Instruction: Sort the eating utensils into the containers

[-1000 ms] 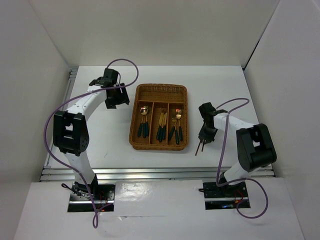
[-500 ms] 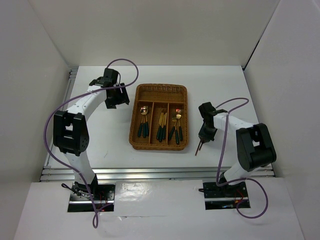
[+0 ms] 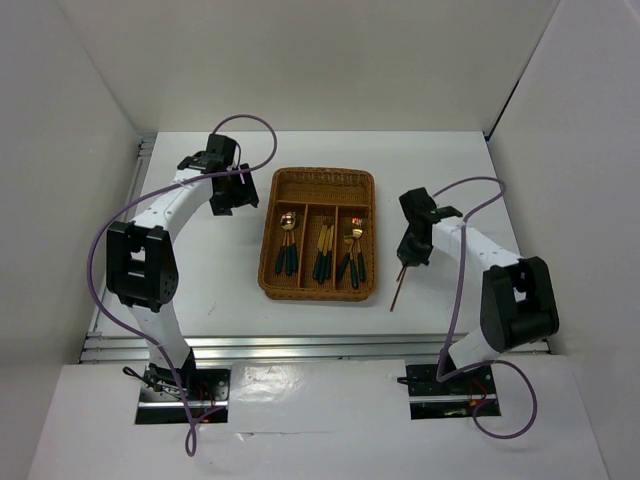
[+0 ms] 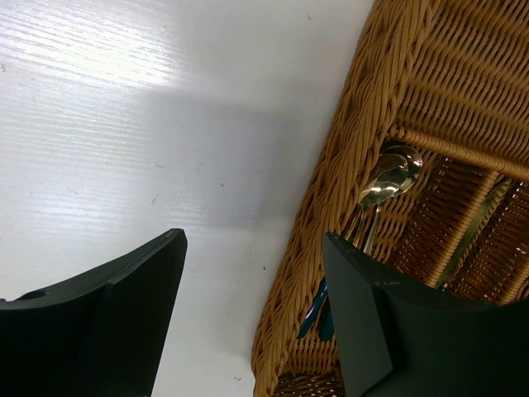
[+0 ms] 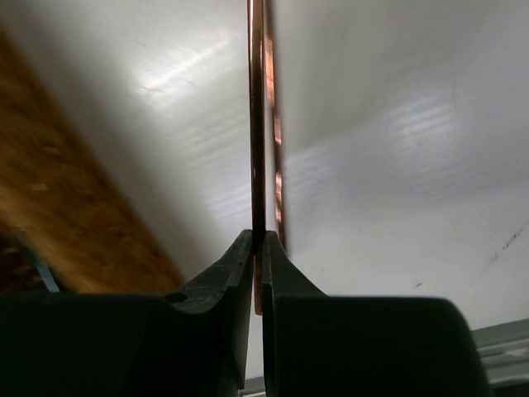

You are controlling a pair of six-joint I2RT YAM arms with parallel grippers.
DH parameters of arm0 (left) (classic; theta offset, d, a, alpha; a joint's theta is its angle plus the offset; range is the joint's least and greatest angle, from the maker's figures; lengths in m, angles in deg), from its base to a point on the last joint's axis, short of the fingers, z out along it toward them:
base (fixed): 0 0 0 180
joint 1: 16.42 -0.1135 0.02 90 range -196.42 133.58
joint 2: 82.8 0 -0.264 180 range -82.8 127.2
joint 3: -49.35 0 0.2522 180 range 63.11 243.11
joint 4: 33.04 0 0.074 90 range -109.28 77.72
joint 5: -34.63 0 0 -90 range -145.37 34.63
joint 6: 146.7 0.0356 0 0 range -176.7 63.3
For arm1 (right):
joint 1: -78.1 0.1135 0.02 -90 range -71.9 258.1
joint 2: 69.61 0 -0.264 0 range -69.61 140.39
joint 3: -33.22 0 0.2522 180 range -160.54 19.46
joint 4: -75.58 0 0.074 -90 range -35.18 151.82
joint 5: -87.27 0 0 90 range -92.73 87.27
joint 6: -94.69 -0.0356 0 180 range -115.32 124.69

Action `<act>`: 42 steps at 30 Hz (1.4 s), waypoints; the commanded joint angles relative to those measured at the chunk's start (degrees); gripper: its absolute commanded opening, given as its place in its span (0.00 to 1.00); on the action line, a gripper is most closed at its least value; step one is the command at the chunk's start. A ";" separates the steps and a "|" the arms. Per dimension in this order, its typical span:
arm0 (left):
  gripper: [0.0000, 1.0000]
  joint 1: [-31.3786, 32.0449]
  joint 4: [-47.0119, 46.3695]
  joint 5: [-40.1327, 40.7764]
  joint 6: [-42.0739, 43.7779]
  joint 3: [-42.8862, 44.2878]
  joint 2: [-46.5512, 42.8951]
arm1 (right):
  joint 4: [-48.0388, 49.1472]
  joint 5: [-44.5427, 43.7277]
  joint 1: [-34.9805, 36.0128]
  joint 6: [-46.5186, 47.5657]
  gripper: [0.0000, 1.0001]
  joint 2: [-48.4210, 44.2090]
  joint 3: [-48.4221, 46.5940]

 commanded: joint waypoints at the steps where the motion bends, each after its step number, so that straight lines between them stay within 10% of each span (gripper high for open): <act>1: 0.81 0.13 0.30 0.64 1.53 1.96 0.53 | -1.26 -2.61 0.60 3.50 0.05 -3.88 -7.20; 24: 0.81 0.13 -0.84 0.64 1.53 -1.99 -6.06 | 29.75 16.02 2.96 -5.97 0.08 8.08 -23.30; 42: 0.81 0.13 -1.37 2.22 0.47 -6.56 -15.54 | 49.88 -5.51 13.95 -29.19 0.06 13.09 -18.83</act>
